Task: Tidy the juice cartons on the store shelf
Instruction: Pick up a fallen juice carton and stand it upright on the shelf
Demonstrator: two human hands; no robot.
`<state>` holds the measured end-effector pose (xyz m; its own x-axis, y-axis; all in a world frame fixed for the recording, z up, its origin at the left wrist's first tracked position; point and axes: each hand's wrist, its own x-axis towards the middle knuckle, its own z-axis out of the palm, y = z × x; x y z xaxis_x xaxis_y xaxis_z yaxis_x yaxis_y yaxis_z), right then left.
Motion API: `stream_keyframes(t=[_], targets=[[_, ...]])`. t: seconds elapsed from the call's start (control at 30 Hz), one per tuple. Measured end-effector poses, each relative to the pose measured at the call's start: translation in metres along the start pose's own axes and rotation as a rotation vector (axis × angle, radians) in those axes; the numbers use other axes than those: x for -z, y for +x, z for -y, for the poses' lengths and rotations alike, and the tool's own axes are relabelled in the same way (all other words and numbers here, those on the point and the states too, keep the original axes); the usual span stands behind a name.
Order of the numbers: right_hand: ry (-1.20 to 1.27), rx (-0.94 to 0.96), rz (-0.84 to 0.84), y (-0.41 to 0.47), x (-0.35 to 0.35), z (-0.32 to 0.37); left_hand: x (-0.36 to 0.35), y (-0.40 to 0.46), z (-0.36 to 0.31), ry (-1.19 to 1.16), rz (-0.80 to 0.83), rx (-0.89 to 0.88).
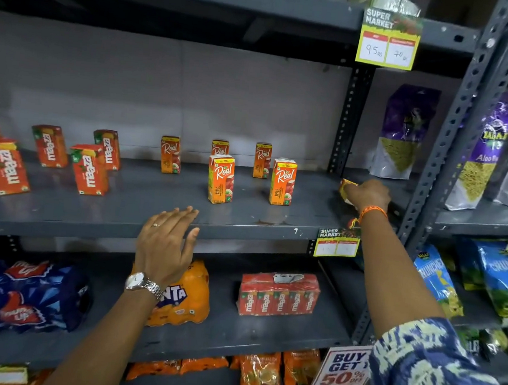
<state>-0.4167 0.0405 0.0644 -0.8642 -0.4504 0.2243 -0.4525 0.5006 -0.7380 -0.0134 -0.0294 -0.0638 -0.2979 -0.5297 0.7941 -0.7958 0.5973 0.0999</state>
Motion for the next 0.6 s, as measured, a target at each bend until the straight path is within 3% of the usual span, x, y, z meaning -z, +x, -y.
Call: stream_keyframes(t=[0.3, 0.6], targets=[[0.387, 0.082, -0.281, -0.066, -0.003, 0.016, 0.007, 0.000, 0.003, 0.004, 0.039, -0.048], [0.566, 0.256, -0.357, -0.148, -0.023, 0.054, 0.029, -0.009, 0.040, 0.028, 0.076, -0.069]])
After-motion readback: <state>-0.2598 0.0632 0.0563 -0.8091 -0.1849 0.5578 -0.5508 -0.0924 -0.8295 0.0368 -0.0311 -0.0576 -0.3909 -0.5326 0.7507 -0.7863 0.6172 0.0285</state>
